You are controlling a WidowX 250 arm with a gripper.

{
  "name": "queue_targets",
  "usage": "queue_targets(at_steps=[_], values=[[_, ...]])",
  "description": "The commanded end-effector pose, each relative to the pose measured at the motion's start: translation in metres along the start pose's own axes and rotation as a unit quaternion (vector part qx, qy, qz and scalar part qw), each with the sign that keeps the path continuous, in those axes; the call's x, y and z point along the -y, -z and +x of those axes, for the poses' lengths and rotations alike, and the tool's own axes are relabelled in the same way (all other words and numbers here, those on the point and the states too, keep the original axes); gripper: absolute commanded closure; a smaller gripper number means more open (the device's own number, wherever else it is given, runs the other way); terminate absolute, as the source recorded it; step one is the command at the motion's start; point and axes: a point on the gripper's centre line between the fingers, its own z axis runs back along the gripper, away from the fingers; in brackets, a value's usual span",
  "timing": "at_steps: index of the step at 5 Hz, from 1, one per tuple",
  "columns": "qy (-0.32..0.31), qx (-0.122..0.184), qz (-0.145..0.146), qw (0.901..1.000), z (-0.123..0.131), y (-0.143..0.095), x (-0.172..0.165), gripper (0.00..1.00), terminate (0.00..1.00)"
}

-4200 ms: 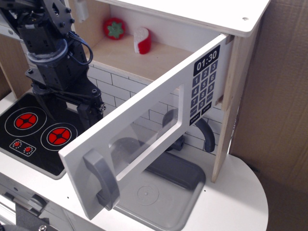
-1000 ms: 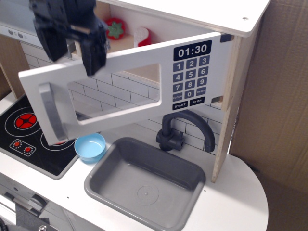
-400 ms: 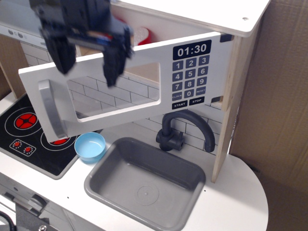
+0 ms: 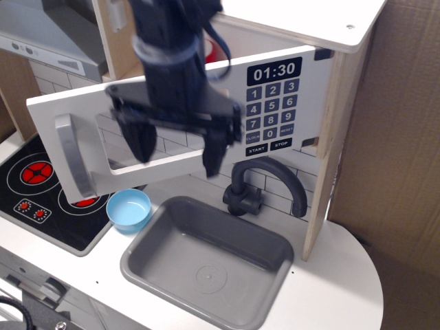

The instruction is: Close microwave

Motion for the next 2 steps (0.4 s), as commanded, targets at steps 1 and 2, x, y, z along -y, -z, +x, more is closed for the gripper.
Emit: queue_targets(at_steps=[1,2], values=[[0.032,0.036,-0.028,0.9984,0.027,0.030,-0.002,0.00,0.00],[0.058,0.053,-0.022,0.9967,0.045,0.029,-0.007,0.00,0.00]])
